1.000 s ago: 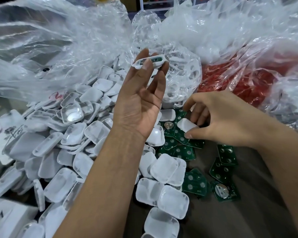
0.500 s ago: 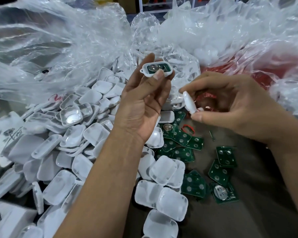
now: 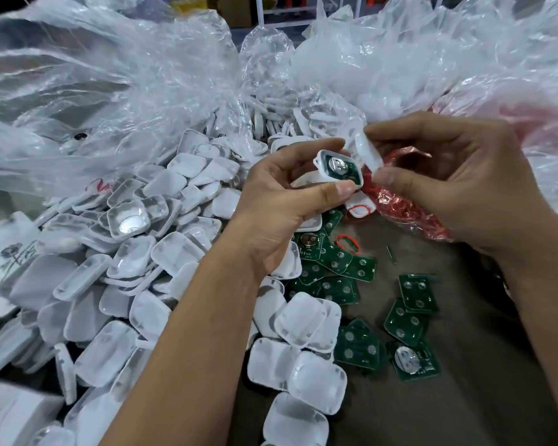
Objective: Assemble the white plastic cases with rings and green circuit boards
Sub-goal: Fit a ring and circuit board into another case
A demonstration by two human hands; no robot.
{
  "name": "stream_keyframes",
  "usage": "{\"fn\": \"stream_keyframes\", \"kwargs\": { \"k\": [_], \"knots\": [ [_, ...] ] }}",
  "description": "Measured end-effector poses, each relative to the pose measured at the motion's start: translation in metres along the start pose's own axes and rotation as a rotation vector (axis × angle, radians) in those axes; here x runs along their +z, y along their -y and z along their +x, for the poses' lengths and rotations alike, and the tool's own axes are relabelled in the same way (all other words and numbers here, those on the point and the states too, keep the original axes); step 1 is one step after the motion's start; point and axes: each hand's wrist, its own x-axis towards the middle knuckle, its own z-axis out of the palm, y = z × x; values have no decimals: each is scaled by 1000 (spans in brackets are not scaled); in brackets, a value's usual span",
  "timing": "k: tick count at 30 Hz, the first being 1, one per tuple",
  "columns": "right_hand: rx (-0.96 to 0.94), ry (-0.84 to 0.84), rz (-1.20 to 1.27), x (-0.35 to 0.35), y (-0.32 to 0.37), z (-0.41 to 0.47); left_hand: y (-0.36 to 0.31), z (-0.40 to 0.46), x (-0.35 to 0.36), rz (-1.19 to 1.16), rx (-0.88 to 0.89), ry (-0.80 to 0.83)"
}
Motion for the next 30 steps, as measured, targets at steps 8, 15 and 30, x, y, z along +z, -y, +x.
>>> {"fn": "stream_keyframes", "kwargs": {
  "k": [8, 15, 30],
  "knots": [
    [-114, 88, -213, 2, 3, 1, 3, -1, 5, -21, -30, 25],
    [-126, 106, -236, 0, 1, 2, 2, -1, 7, -20, -40, 30],
    [-61, 104, -126, 1, 0, 0, 3, -2, 7, 20, -36, 38]
  ]
}}
